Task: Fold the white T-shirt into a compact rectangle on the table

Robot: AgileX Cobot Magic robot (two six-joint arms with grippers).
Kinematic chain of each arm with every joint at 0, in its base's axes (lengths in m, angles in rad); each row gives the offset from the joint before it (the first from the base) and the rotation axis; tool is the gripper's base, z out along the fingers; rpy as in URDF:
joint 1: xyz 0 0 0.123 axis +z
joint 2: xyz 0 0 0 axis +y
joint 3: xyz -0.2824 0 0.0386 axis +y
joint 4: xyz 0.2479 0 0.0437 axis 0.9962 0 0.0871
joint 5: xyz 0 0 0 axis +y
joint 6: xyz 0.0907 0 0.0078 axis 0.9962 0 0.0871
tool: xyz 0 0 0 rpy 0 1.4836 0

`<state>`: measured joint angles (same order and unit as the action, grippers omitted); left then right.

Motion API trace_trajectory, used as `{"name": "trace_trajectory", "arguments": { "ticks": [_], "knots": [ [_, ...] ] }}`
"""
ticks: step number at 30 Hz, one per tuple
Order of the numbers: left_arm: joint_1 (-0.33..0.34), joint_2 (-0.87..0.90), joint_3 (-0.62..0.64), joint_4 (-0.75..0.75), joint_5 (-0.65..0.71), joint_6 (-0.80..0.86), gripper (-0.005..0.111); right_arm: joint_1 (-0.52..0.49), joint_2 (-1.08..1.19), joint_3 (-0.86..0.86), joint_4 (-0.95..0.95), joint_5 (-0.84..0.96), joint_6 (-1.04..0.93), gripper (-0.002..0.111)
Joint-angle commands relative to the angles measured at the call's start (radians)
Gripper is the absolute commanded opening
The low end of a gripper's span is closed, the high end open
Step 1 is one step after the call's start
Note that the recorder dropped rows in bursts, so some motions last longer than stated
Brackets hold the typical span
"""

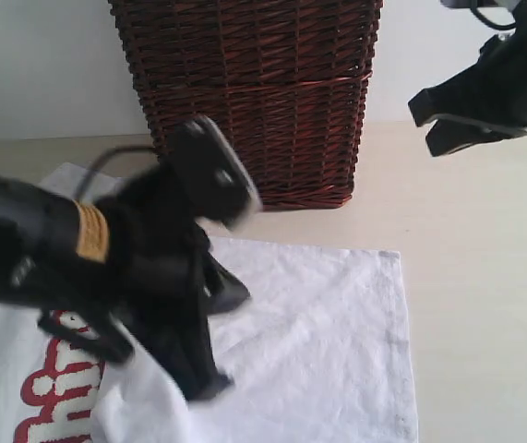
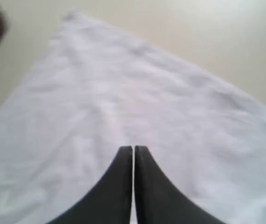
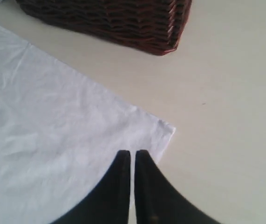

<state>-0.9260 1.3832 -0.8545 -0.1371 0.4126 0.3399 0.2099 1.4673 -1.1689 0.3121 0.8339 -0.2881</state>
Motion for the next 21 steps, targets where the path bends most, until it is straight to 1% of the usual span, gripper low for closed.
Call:
{"name": "trace_trajectory", "arguments": {
  "ticks": [1,4,7,9,12,18,20,21],
  "knots": [
    [0.316,0.02,0.002,0.094,-0.107,-0.23,0.0,0.018,0.066,0.048,0.13,-0.033,-0.115,0.0],
    [0.522,0.084,-0.008,0.092,-0.155,-0.294,0.0,0.058,0.133,0.074,0.107,-0.092,-0.111,0.0],
    [0.659,0.178,-0.053,0.079,-0.15,-0.312,0.0,0.082,0.226,0.082,0.088,-0.142,-0.101,0.0],
    [0.709,0.25,-0.102,0.079,-0.109,-0.296,0.0,0.085,0.286,0.082,0.072,-0.167,-0.087,0.0],
    [0.743,0.353,-0.189,0.079,-0.032,-0.224,0.0,0.085,0.375,0.082,0.042,-0.21,-0.062,0.0],
    [0.748,0.525,-0.332,0.081,-0.022,-0.182,0.0,0.085,0.489,0.082,0.017,-0.294,-0.051,0.0],
    [0.77,0.617,-0.425,0.081,-0.018,-0.182,0.0,0.085,0.516,0.082,-0.032,-0.314,-0.004,0.0],
    [0.788,0.671,-0.485,0.081,0.006,-0.182,0.0,0.085,0.536,0.082,-0.035,-0.312,0.005,0.0]
  ]
}}
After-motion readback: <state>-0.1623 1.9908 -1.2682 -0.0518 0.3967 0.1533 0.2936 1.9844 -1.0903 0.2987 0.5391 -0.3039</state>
